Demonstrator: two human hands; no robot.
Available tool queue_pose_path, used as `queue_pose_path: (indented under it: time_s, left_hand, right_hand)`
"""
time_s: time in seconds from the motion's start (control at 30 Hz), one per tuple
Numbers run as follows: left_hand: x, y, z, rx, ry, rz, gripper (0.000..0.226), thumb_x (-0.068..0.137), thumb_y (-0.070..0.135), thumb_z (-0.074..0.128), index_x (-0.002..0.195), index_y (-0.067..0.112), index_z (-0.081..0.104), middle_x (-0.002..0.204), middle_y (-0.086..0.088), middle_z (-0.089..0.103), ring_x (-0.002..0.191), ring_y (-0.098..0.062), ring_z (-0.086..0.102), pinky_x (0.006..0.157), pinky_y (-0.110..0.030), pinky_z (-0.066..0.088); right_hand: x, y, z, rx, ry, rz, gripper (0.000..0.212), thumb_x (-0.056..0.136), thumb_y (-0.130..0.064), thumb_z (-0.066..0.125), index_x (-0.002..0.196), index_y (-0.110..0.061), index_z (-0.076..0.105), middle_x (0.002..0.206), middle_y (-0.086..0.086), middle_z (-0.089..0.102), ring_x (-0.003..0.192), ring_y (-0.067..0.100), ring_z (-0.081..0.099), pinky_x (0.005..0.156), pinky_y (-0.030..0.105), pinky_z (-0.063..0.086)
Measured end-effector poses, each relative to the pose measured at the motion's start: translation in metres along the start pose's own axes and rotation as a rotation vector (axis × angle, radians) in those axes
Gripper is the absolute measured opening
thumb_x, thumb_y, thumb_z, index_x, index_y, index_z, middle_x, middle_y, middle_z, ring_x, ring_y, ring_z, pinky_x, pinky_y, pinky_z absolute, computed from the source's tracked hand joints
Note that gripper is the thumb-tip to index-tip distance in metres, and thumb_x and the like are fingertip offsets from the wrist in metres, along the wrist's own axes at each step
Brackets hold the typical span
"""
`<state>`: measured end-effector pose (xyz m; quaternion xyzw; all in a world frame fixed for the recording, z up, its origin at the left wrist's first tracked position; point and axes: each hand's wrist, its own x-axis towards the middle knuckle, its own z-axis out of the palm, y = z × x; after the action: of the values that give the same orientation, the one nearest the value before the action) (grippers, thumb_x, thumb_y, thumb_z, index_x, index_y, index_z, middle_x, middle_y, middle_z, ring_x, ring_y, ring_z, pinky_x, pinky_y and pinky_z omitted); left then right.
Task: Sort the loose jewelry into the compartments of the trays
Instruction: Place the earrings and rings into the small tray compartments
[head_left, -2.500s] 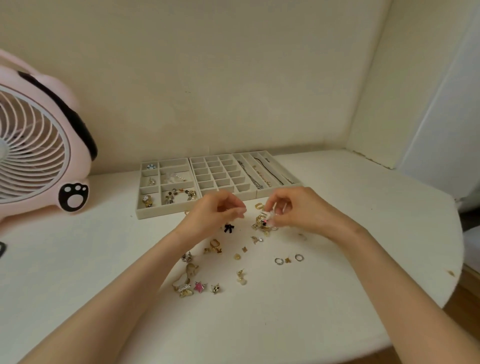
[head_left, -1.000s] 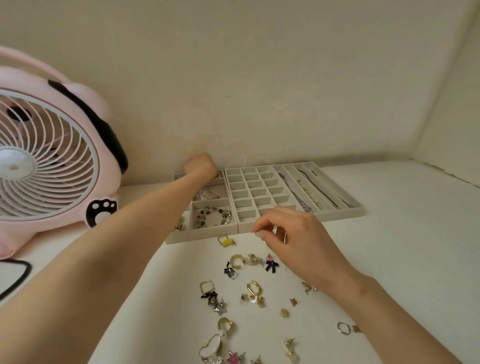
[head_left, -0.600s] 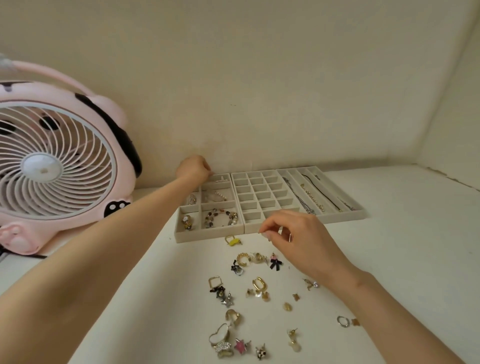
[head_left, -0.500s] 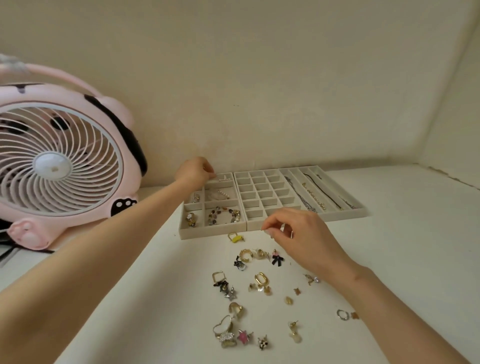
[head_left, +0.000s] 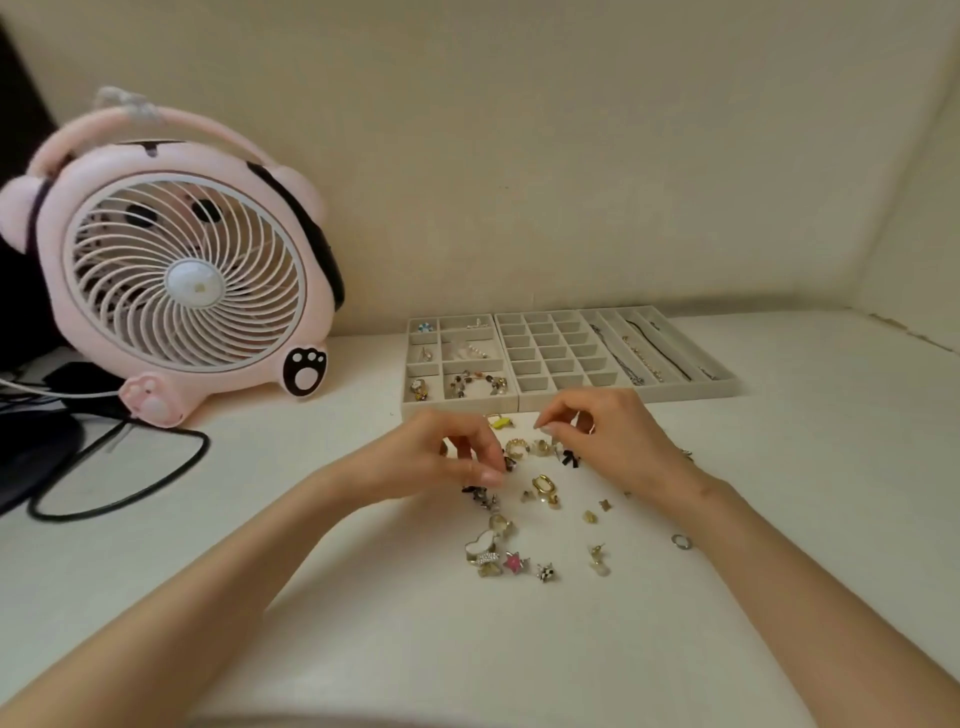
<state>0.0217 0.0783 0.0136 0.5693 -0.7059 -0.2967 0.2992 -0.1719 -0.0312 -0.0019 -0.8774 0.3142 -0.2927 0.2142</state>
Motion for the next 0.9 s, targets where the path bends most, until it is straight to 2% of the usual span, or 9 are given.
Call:
queue_pose_path:
  time_s: [0.1, 0.17, 0.27, 0.4, 0.5, 0.63, 0.8, 0.83, 0.9]
  left_hand:
    - [-0.014, 0.005, 0.005, -0.039, -0.1, 0.024, 0.018, 0.073, 0.027, 0.075, 0.087, 0.022, 0.066, 0.088, 0.008, 0.066, 0.077, -0.006, 0.052, 0.071, -0.021, 0.036]
    - [-0.022, 0.005, 0.006, 0.015, -0.187, 0.04, 0.03, 0.067, 0.034, 0.076, 0.094, 0.027, 0.066, 0.097, 0.011, 0.062, 0.09, -0.01, 0.052, 0.076, -0.019, 0.036]
    - [-0.028, 0.0, 0.013, 0.168, -0.25, 0.098, 0.035, 0.069, 0.025, 0.08, 0.102, 0.026, 0.067, 0.104, 0.003, 0.055, 0.1, -0.011, 0.046, 0.081, -0.012, 0.033]
    - [-0.029, -0.001, 0.019, 0.254, -0.124, 0.186, 0.021, 0.071, 0.025, 0.079, 0.089, 0.022, 0.068, 0.099, 0.002, 0.055, 0.099, -0.014, 0.046, 0.085, -0.022, 0.039]
    - [-0.027, 0.001, 0.016, 0.255, -0.031, 0.2, 0.018, 0.074, 0.014, 0.076, 0.087, 0.018, 0.064, 0.097, 0.002, 0.056, 0.087, -0.005, 0.049, 0.074, -0.01, 0.036]
    - [-0.019, 0.001, 0.007, 0.205, 0.175, 0.08, 0.021, 0.073, 0.021, 0.078, 0.085, 0.019, 0.061, 0.083, 0.012, 0.062, 0.071, -0.004, 0.056, 0.059, -0.013, 0.037]
    - [0.028, -0.013, -0.027, 0.226, 0.371, -0.042, 0.021, 0.073, 0.018, 0.077, 0.081, 0.015, 0.058, 0.079, 0.009, 0.06, 0.062, -0.008, 0.05, 0.053, -0.012, 0.037]
    - [0.043, -0.017, -0.036, 0.215, 0.41, -0.071, 0.02, 0.074, 0.017, 0.077, 0.082, 0.013, 0.059, 0.078, 0.007, 0.059, 0.063, -0.009, 0.05, 0.053, -0.013, 0.038]
    - [0.075, -0.029, -0.053, 0.213, 0.469, -0.153, 0.021, 0.076, 0.018, 0.075, 0.087, 0.009, 0.059, 0.082, 0.001, 0.06, 0.07, -0.013, 0.053, 0.065, -0.024, 0.045]
  right_hand:
    - [-0.002, -0.008, 0.004, 0.037, -0.027, -0.033, 0.011, 0.085, -0.018, 0.067, 0.081, -0.028, 0.069, 0.076, -0.016, 0.064, 0.062, 0.004, 0.052, 0.068, 0.023, 0.048]
    - [-0.002, -0.01, 0.007, 0.043, -0.046, -0.047, 0.008, 0.085, -0.018, 0.067, 0.082, -0.025, 0.071, 0.077, -0.014, 0.064, 0.063, 0.005, 0.053, 0.068, 0.025, 0.049]
    - [-0.001, -0.01, 0.009, 0.049, -0.055, -0.042, 0.009, 0.085, -0.017, 0.067, 0.083, -0.024, 0.072, 0.077, -0.013, 0.065, 0.065, 0.007, 0.055, 0.068, 0.027, 0.05]
    - [-0.003, -0.007, 0.008, 0.096, -0.044, -0.002, 0.011, 0.084, -0.013, 0.067, 0.082, -0.022, 0.072, 0.075, -0.013, 0.065, 0.061, 0.002, 0.052, 0.066, 0.019, 0.046]
    - [-0.002, -0.008, 0.008, 0.125, -0.03, 0.016, 0.013, 0.084, -0.011, 0.066, 0.082, -0.023, 0.072, 0.073, -0.014, 0.065, 0.059, 0.002, 0.052, 0.063, 0.014, 0.044]
    - [-0.001, -0.009, 0.008, 0.127, -0.024, 0.009, 0.01, 0.084, -0.013, 0.066, 0.083, -0.021, 0.073, 0.073, -0.013, 0.066, 0.059, 0.002, 0.053, 0.063, 0.014, 0.045]
    - [0.0, -0.006, 0.007, 0.156, -0.001, 0.023, 0.012, 0.085, -0.012, 0.067, 0.083, -0.022, 0.072, 0.072, -0.01, 0.068, 0.061, 0.011, 0.059, 0.065, 0.023, 0.051]
    - [0.0, -0.005, 0.007, 0.158, 0.002, 0.024, 0.012, 0.085, -0.012, 0.067, 0.082, -0.023, 0.071, 0.072, -0.01, 0.068, 0.06, 0.007, 0.058, 0.065, 0.022, 0.05]
    - [0.001, -0.004, 0.006, 0.154, 0.009, 0.025, 0.014, 0.085, -0.012, 0.066, 0.082, -0.025, 0.071, 0.073, -0.011, 0.068, 0.058, 0.003, 0.056, 0.064, 0.02, 0.049]
